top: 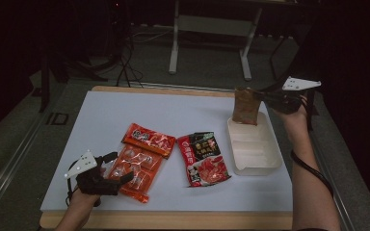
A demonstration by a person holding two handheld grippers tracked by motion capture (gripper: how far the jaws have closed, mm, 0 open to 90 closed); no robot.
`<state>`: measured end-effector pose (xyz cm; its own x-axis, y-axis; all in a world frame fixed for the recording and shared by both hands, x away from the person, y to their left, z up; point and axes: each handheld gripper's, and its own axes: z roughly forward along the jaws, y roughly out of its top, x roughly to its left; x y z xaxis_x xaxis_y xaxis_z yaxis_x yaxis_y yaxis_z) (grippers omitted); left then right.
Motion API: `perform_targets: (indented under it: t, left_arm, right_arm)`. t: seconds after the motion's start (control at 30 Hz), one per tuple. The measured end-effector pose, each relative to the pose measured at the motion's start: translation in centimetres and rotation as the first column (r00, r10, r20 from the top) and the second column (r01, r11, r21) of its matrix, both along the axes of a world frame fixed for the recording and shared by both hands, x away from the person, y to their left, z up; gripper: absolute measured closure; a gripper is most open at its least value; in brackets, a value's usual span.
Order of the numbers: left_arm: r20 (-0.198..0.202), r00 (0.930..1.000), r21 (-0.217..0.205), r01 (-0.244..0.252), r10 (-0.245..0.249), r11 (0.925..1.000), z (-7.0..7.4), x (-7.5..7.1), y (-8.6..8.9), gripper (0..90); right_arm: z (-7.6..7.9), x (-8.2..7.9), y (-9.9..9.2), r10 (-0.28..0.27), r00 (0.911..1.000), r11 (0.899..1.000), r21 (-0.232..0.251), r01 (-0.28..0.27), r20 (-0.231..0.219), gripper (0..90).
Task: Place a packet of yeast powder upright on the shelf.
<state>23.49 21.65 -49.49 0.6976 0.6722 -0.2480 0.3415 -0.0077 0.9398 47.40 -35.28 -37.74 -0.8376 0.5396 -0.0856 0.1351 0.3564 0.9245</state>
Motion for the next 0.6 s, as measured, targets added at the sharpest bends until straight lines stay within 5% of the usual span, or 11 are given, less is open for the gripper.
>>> perform_targets:
  t: [0.27,0.6]
  left_arm:
    - [-0.003,1.0,-0.006,-0.009,0.009,0.9999,-0.1,0.0,0.2,1.4]
    - [0.003,0.9999,-0.011,-0.01,0.01,0.9999,-0.2,0.1,0.1,1.5]
  right_arm:
    - [-2.0,0.2,0.8,0.016,0.9979,1.0,-0.02,-0.017,-0.063,88.7]
    - [-4.0,0.2,-1.3,-0.102,0.9885,0.994,0.017,0.104,-0.112,87.9]
